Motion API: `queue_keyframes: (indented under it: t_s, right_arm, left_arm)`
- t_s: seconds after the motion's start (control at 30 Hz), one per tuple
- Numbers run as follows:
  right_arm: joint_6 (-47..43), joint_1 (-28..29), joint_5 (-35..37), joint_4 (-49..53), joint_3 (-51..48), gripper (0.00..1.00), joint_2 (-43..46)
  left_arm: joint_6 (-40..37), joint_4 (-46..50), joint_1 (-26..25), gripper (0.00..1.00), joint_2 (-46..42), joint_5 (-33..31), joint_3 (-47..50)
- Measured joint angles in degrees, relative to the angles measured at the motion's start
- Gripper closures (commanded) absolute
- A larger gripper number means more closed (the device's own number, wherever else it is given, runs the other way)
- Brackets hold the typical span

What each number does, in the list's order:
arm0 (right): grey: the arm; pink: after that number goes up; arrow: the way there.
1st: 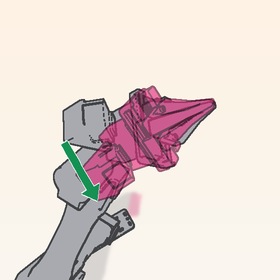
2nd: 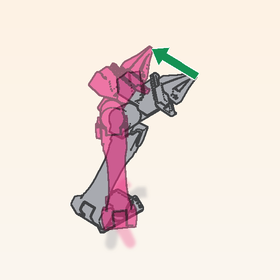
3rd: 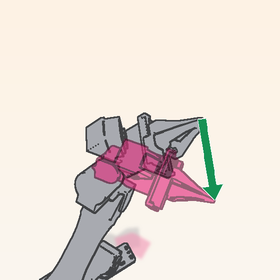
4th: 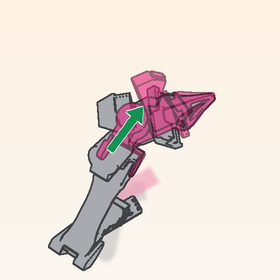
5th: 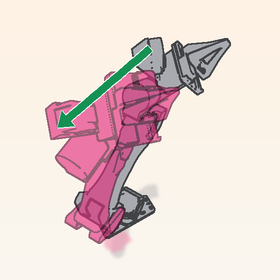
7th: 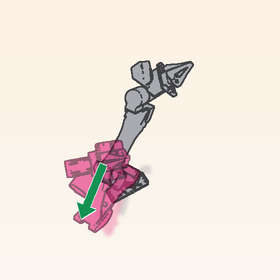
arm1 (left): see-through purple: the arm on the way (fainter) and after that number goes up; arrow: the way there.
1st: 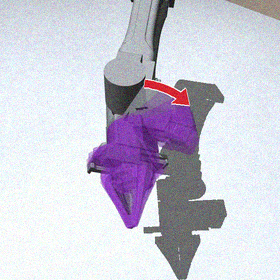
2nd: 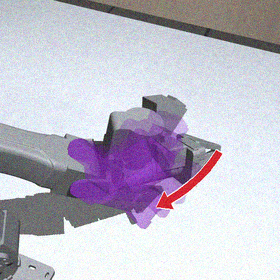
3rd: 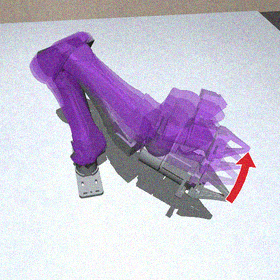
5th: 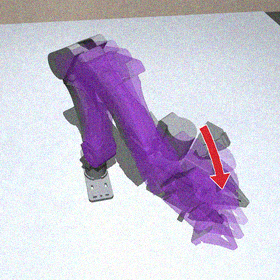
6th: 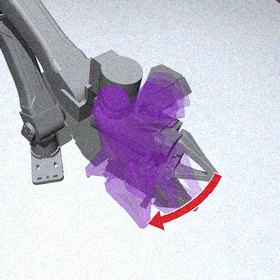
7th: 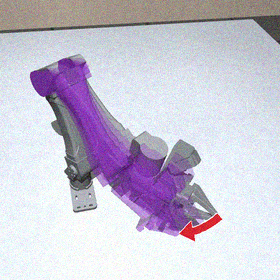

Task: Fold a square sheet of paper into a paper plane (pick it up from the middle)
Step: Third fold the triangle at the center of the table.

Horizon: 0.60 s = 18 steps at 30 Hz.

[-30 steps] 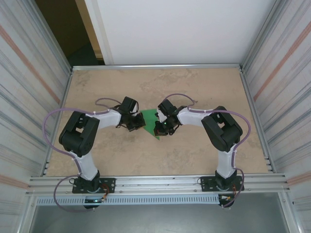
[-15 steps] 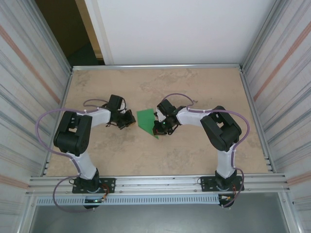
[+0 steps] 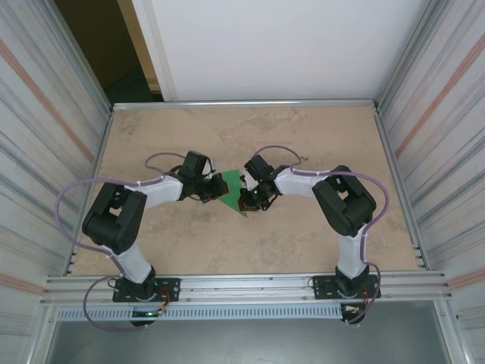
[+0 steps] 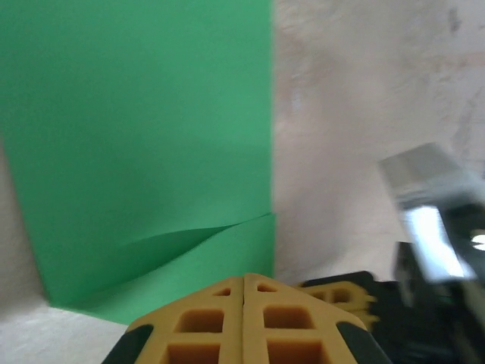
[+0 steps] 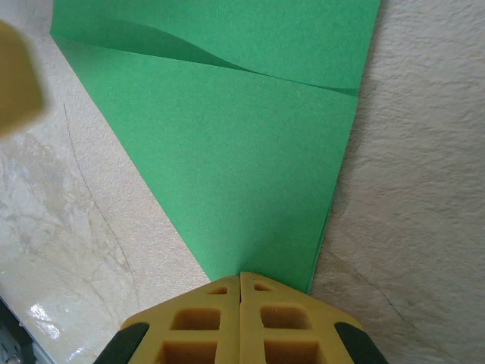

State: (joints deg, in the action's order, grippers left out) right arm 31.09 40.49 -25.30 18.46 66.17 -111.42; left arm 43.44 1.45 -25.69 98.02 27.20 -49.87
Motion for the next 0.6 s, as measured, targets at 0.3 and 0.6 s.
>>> queue_keyframes:
  t_s: [0.3, 0.6]
  right_arm:
    - [0.09, 0.0, 0.17, 0.02, 0.0, 0.97, 0.35]
    - [0.46, 0.33, 0.63, 0.24, 2.14, 0.97, 1.05]
  left_arm:
    - [0.09, -0.52, 0.35, 0.98, 2.36, -1.73, 2.32]
    - [0.07, -4.31, 0.61, 1.0, 2.16, -1.57, 4.2]
